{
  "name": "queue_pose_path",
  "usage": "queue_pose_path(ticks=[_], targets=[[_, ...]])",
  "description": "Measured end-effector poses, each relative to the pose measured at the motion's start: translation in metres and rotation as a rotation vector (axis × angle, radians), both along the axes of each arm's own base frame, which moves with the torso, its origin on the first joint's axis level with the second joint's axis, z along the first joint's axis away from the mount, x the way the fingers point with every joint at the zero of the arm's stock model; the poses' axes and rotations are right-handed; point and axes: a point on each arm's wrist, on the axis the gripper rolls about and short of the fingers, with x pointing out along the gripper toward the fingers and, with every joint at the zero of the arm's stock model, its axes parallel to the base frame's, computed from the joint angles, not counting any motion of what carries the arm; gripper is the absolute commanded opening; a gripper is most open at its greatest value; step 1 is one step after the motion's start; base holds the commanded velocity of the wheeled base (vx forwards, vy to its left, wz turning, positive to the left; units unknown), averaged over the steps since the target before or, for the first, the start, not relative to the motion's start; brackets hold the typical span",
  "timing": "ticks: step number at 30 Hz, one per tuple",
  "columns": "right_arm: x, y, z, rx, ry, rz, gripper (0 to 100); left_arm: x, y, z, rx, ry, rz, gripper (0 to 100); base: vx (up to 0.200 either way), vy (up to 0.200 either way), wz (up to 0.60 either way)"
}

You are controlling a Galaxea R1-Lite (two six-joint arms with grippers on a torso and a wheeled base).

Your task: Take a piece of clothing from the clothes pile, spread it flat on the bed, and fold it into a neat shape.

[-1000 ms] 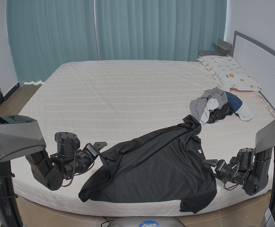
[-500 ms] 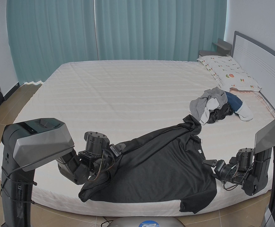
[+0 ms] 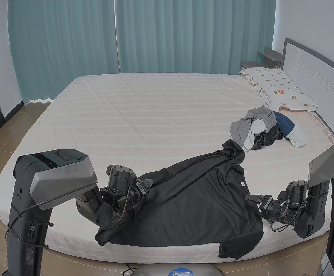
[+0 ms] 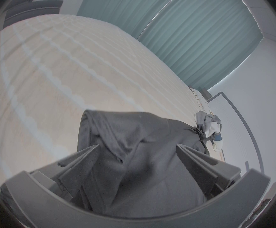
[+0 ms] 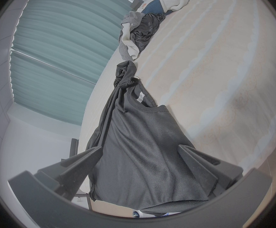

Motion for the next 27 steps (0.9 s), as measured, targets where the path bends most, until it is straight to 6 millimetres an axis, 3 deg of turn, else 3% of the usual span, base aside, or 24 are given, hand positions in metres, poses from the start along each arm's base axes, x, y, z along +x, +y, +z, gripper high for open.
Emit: queue_pose_path(ticks=[1, 9, 12, 17, 21, 27], targets=[[0.0, 0.0, 0.0, 0.0, 0.001, -0.001, 100, 0.004, 0.0, -0.001, 0.01, -0.008, 0.005, 0, 0.0, 0.0, 0.0], [0.0, 0.0, 0.0, -0.001, 0.0, -0.001, 100, 0.021, 0.002, -0.012, 0.069, -0.033, 0.024, 0, 0.0, 0.0, 0.0], [0.0, 0.0, 0.0, -0.001, -0.001, -0.001, 100, 0.037, 0.007, -0.01, 0.07, -0.078, 0.081, 0, 0.0, 0.0, 0.0], [0.0, 0.0, 0.0, -0.001, 0.0, 0.0, 100, 0.072, 0.039, -0.004, 0.022, -0.152, 0.244, 0, 0.0, 0.0, 0.0], [0.0, 0.0, 0.0, -0.001, -0.001, -0.001, 100, 0.094, 0.066, 0.006, -0.129, -0.196, 0.394, 0, 0.0, 0.0, 0.0], [0.0, 0.0, 0.0, -0.002, 0.001, 0.0, 100, 0.121, 0.101, 0.022, -0.199, -0.295, 0.5, 0, 0.0, 0.0, 0.0]])
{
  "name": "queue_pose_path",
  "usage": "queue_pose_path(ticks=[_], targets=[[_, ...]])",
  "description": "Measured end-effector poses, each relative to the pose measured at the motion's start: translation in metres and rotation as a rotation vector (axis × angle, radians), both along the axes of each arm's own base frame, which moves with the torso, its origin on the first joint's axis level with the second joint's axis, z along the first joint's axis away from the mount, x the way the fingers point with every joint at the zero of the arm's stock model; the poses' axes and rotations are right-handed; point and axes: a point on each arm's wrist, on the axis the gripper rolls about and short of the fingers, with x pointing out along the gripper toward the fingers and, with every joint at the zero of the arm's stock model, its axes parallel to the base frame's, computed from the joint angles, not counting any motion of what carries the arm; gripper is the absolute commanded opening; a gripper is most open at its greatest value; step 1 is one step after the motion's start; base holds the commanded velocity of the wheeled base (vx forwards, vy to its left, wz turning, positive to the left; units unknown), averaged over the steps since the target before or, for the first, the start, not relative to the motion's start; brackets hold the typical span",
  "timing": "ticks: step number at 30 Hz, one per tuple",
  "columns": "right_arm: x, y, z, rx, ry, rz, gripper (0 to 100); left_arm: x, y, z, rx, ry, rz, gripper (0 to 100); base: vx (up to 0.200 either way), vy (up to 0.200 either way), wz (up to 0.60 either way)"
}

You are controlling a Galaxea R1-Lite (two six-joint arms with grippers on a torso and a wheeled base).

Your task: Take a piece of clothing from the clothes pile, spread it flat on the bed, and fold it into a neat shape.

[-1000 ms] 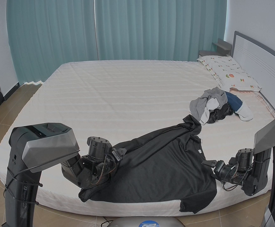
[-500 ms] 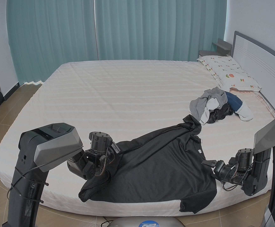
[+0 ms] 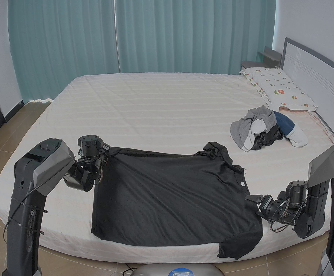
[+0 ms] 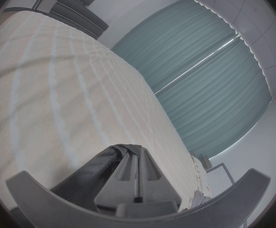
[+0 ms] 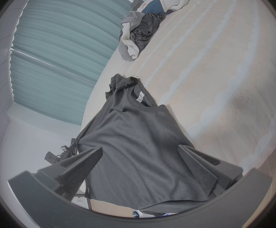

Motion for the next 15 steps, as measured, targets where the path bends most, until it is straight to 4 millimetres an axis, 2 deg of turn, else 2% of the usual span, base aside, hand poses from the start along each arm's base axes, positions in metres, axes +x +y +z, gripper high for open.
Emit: queue_pose_path(ticks=[9, 10, 15], targets=[[-0.0002, 0.0016, -0.0018, -0.018, 0.004, -0.019, 100, 0.0103, 0.0115, 0.0015, -0.004, -0.064, 0.029, 0, 0.0, 0.0, 0.0], [-0.0003, 0.0022, -0.0022, -0.02, 0.005, -0.02, 100, 0.0101, 0.0108, 0.0002, -0.003, -0.059, 0.027, 100, 0.0, 0.0, 0.0], [-0.0002, 0.0033, -0.003, -0.025, 0.007, -0.023, 100, 0.009, 0.0116, -0.0035, 0.002, -0.029, 0.023, 100, 0.0, 0.0, 0.0]])
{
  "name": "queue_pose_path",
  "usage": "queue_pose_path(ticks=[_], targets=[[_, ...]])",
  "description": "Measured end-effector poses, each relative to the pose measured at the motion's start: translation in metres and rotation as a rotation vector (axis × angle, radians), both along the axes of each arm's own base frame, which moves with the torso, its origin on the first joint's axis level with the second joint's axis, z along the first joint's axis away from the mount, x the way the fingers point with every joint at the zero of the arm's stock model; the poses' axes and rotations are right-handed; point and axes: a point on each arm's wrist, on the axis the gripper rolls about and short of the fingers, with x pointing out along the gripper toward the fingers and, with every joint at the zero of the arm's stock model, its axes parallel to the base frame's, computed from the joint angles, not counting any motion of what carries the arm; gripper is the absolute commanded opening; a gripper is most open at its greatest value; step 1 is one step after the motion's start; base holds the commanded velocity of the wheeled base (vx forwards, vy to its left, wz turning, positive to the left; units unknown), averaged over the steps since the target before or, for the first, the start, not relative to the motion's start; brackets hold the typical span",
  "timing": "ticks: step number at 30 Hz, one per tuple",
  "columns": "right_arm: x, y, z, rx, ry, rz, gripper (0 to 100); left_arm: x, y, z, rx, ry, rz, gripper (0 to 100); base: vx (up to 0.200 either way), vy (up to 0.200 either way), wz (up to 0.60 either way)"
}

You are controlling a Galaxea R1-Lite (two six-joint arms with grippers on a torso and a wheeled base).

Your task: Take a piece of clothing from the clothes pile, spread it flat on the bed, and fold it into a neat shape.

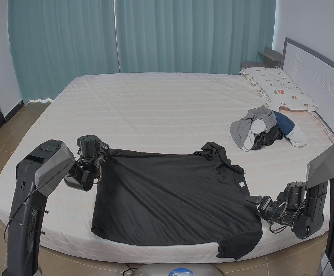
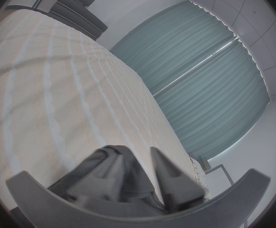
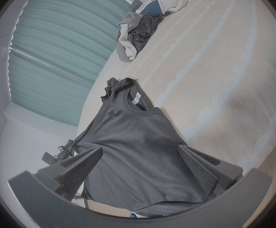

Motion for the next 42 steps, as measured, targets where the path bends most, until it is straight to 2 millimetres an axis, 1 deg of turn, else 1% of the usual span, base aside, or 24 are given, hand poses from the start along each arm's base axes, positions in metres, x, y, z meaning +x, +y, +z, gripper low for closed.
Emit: queue_pose_path(ticks=[7, 12, 15, 20, 24, 27, 34, 42], targets=[[0.0, 0.0, -0.001, 0.0, 0.002, 0.001, 100, -0.003, 0.0, -0.004, -0.002, 0.029, -0.001, 100, 0.0, 0.0, 0.0], [0.0, 0.0, -0.001, -0.001, 0.002, 0.001, 100, -0.015, 0.001, -0.006, -0.01, 0.082, -0.025, 100, 0.0, 0.0, 0.0], [0.0, 0.0, -0.001, -0.002, 0.003, 0.0, 100, -0.024, 0.001, 0.0, -0.054, 0.1, -0.074, 100, 0.0, 0.0, 0.0], [-0.001, 0.0, -0.001, -0.002, 0.005, 0.0, 100, -0.037, 0.005, 0.02, -0.204, 0.102, -0.155, 100, 0.0, 0.0, 0.0], [-0.001, 0.0, -0.001, -0.002, 0.005, 0.0, 100, -0.042, 0.026, 0.036, -0.322, 0.086, -0.168, 100, 0.0, 0.0, 0.0], [-0.001, 0.0, -0.001, -0.003, 0.006, 0.0, 100, -0.044, 0.039, 0.044, -0.386, 0.075, -0.171, 100, 0.0, 0.0, 0.0], [-0.001, 0.0, -0.001, -0.003, 0.006, 0.001, 100, -0.043, 0.054, 0.059, -0.553, 0.042, -0.191, 100, 0.0, 0.0, 0.0], [-0.001, 0.0, -0.001, -0.004, 0.006, 0.002, 100, -0.037, 0.075, 0.069, -0.602, -0.024, -0.155, 100, 0.0, 0.0, 0.0]])
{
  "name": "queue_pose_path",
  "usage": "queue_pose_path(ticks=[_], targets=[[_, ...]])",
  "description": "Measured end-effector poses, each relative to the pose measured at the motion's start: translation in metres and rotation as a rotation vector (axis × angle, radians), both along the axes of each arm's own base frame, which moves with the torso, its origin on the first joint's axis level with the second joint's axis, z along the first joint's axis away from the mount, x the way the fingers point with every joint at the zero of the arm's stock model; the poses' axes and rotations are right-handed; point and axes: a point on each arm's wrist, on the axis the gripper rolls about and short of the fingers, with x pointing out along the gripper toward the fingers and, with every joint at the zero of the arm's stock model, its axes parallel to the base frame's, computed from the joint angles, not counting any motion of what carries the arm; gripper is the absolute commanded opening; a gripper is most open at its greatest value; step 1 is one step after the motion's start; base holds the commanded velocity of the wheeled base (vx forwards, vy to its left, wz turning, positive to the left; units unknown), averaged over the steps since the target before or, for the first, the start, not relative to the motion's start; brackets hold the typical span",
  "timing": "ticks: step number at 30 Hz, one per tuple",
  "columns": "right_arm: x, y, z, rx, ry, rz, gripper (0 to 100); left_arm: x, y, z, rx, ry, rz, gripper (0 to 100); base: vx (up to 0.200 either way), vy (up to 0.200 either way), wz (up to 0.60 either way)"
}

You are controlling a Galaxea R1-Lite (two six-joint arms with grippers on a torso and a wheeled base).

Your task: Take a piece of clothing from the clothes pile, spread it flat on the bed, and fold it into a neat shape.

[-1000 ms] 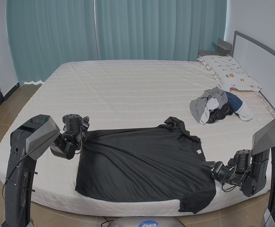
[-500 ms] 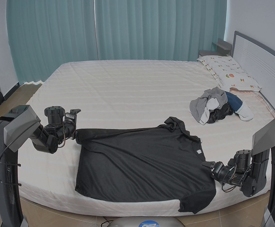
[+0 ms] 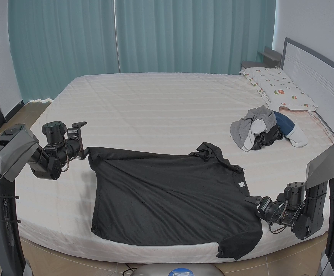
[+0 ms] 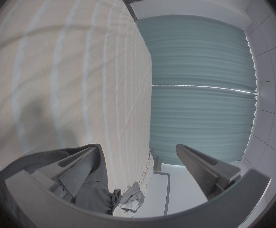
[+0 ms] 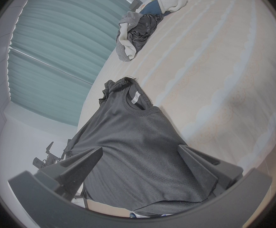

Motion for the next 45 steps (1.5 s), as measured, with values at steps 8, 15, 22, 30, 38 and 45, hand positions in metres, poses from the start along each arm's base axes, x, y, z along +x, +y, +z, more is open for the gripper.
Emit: queue_pose_path(ticks=[8, 15, 22, 30, 38, 45], targets=[[0.0, 0.0, 0.0, 0.0, 0.0, 0.0, 100, 0.001, -0.001, -0.001, 0.026, -0.04, 0.013, 100, 0.0, 0.0, 0.0], [0.0, 0.0, 0.0, 0.0, 0.0, 0.0, 100, -0.003, -0.016, -0.011, 0.184, -0.026, -0.069, 100, 0.0, 0.0, 0.0], [0.0, 0.0, 0.0, -0.001, 0.001, 0.002, 100, -0.012, -0.038, -0.027, 0.48, 0.0, -0.094, 100, 0.0, 0.0, 0.0], [-0.001, 0.001, -0.001, -0.003, 0.002, 0.007, 100, -0.016, -0.046, -0.045, 0.777, 0.074, -0.034, 100, 0.0, 0.0, 0.0], [-0.001, 0.002, -0.001, -0.004, 0.005, 0.008, 100, -0.021, -0.048, -0.064, 0.825, 0.146, -0.086, 100, 0.0, 0.0, 0.0], [-0.001, 0.002, -0.002, -0.005, 0.005, 0.008, 100, -0.021, -0.045, -0.066, 0.77, 0.15, -0.092, 100, 0.0, 0.0, 0.0]])
